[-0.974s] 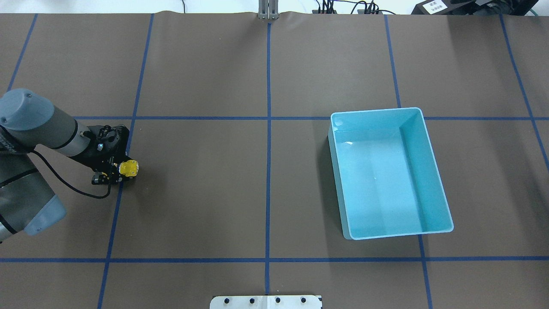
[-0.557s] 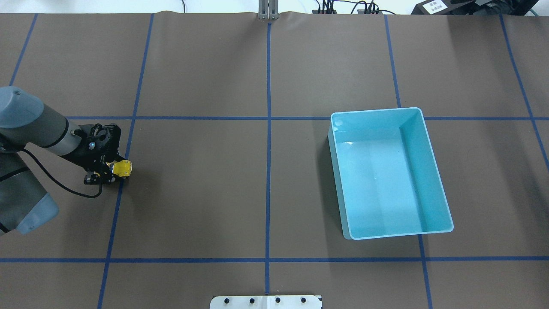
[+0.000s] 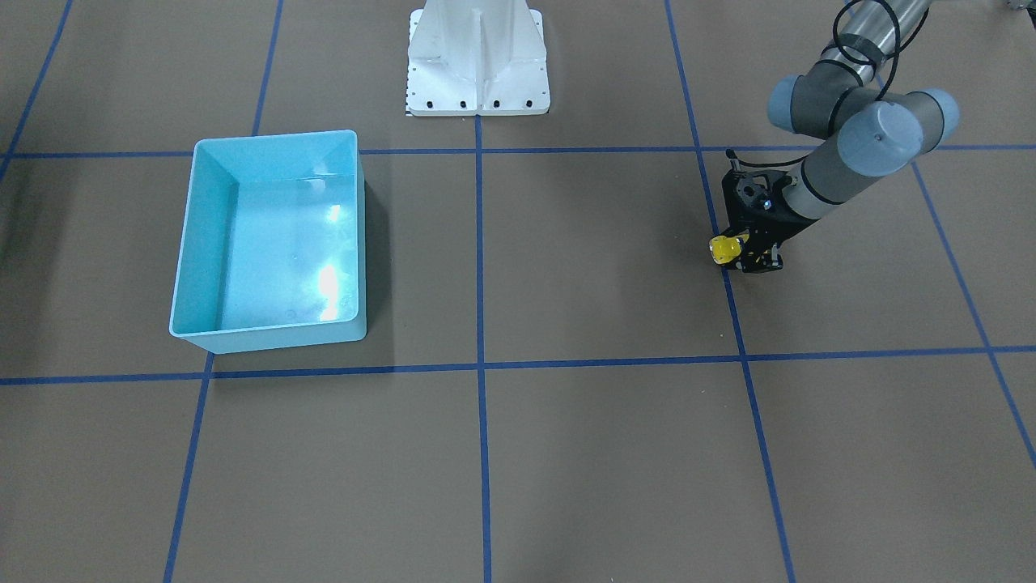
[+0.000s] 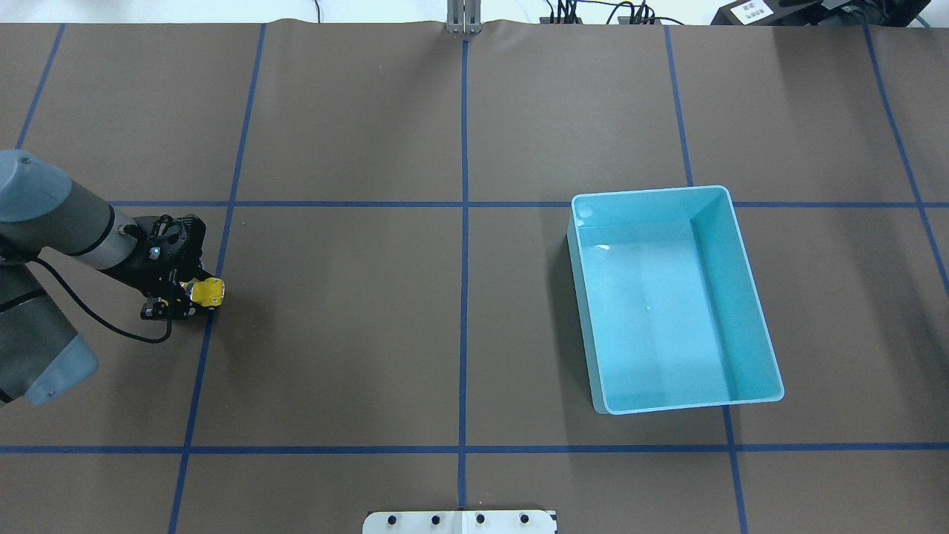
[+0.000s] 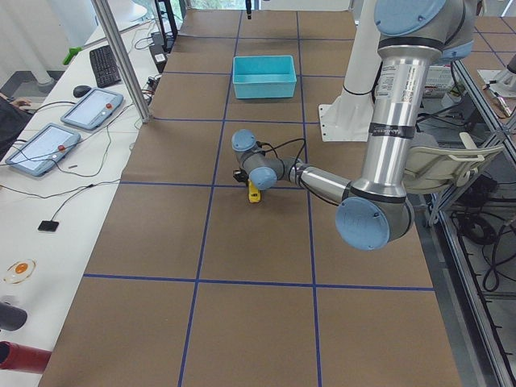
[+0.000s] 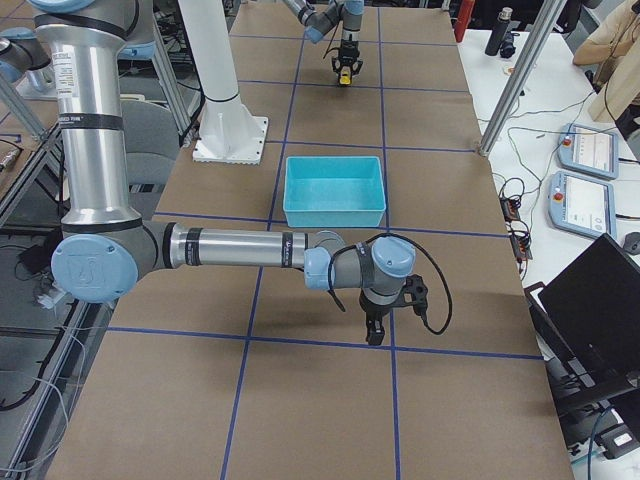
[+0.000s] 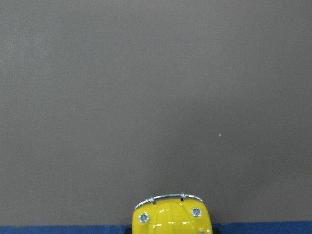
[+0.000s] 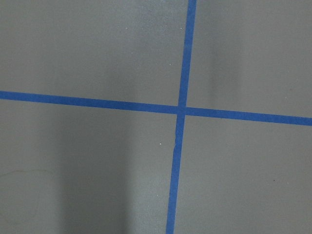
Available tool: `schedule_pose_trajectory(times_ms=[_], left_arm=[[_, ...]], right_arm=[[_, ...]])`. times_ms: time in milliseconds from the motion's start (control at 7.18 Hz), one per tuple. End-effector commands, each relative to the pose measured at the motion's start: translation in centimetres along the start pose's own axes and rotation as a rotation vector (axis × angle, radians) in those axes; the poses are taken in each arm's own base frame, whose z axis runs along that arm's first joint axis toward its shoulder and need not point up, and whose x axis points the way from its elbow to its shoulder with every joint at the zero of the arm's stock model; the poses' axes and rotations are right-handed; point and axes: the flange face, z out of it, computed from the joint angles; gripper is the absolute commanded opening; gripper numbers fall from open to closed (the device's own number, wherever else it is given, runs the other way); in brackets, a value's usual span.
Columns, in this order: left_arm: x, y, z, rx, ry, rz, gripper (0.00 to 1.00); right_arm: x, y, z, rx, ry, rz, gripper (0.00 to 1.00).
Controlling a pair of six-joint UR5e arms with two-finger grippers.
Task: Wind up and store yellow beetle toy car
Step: 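Drag the car backward along the table with the left gripper to wind it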
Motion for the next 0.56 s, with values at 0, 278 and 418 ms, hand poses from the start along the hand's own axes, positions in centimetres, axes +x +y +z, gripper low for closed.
schedule_pose_trajectory(times_ms=[0,278,418], left_arm=[[0.2,0.3,0.0,0.002,-0.001,0.003,0.0],[0.7,2.0,0.4,0.014,-0.002,0.01,0.0],[0.6,3.1,-0.1,0.021,0.013,-0.008,0.0]], right_arm=[[0.0,0.0,0.0,0.0,0.0,0.0,1.0],[-0.1,-0.1,0.0,0.021,-0.001,-0.022,1.0],[-0.1,-0.1,0.0,0.02,-0.001,-0.02,1.0]])
